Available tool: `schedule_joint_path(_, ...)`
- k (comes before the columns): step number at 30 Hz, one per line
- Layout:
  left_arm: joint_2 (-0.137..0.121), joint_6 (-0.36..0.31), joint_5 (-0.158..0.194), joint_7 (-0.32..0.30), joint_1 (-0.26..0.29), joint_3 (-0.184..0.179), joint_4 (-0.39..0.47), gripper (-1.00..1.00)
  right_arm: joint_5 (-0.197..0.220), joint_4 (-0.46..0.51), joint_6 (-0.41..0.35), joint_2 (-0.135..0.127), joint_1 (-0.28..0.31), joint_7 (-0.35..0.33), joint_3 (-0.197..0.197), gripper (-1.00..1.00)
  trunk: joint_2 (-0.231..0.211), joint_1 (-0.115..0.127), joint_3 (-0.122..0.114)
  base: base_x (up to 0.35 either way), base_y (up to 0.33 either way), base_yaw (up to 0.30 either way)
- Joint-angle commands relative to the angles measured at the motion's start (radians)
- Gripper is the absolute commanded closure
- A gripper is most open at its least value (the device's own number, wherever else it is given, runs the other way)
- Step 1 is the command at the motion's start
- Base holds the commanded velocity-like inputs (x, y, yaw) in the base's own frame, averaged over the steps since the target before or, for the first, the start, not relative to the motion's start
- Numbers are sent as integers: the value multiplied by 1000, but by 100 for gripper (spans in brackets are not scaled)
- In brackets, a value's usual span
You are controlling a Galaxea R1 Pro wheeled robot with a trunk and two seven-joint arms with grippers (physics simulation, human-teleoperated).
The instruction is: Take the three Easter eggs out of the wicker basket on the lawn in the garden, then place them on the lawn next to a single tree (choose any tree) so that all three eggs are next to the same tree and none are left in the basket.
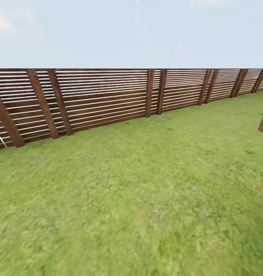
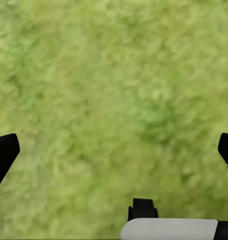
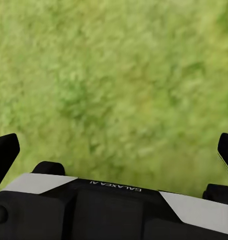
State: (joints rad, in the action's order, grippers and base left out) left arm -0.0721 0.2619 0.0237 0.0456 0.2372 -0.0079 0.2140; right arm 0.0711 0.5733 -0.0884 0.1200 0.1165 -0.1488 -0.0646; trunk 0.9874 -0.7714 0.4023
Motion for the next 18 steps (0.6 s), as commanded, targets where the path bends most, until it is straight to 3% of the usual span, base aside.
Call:
schedule_joint_path(1,0,4,2,2,1,-1,-1,-100,8,2,-6,0,0,-1,-1,-100,1,-1,1,324,0,0)
schedule_joint_path(18,0,18,-1,2,1,-1,-1,-100,11,2,-6,0,0,0,-1,-100,1,-1,1,324,0,0)
